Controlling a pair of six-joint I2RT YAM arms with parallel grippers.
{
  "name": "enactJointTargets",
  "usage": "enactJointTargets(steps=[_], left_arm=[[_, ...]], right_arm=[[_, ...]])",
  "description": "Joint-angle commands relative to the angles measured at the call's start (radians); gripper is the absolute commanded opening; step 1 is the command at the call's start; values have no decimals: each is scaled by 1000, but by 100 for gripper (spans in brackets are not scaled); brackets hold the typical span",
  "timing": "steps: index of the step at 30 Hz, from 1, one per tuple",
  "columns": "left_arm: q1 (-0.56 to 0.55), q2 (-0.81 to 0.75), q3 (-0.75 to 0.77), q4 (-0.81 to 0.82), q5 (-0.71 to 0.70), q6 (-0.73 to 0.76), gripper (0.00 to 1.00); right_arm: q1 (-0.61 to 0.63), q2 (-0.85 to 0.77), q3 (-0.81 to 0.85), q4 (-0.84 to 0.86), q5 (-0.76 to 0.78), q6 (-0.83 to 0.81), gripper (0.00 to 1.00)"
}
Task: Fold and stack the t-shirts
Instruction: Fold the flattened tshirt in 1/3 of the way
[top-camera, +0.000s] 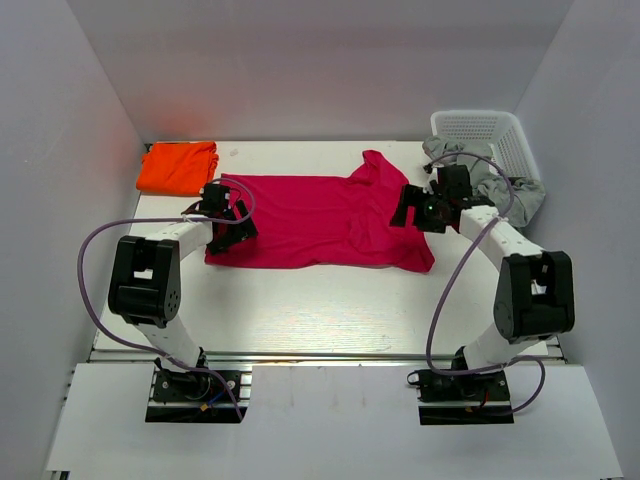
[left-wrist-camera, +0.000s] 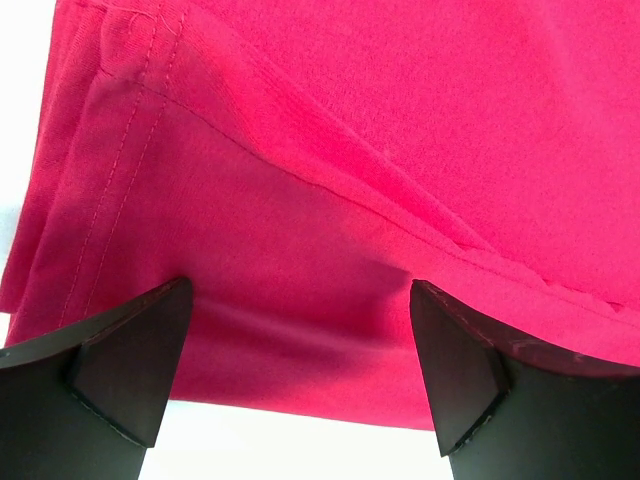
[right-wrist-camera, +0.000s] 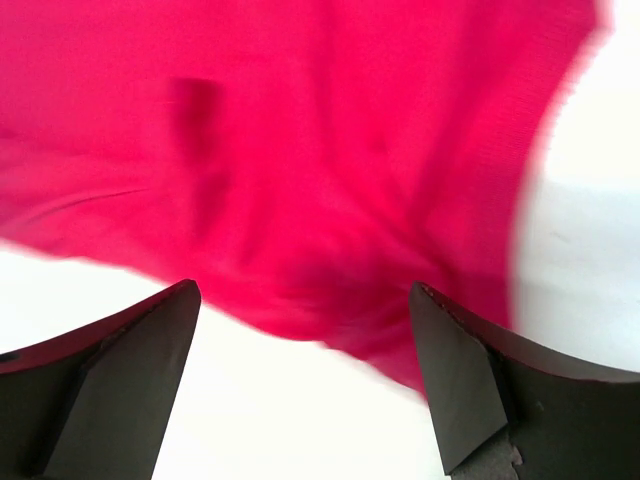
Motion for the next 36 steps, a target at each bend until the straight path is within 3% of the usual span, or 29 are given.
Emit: enactJointTargets(steps=[1, 3, 9, 13, 17, 23, 27, 32, 36], left_arm=[[14, -35, -23, -62, 7, 14, 100], [14, -35, -23, -62, 7, 14, 100], [14, -35, -34, -71, 16, 14, 100], [14, -44, -71, -80, 6, 14, 100], [14, -89, -117, -128, 6, 2, 100], [-6, -259, -230, -244, -7, -58, 100], [-6, -423, -310, -328, 15, -104, 100], [-6, -595, -301, -350, 24, -104, 100], [-6, -613, -234, -291, -29, -104, 100]], right_arm=[[29, -55, -37, 68, -214, -25, 90], [38, -51, -50, 87, -261, -14, 90], [32, 89, -73, 113, -213, 76, 90], [20, 152, -101, 97, -92, 147, 90], [4, 150, -218, 71, -116, 193, 90], [16, -96, -505, 47, -121, 265, 90], [30, -290, -590, -82, -76, 305, 90], [76, -494, -498, -159, -21, 174, 90], [122, -499, -408, -85, -154, 69, 90]])
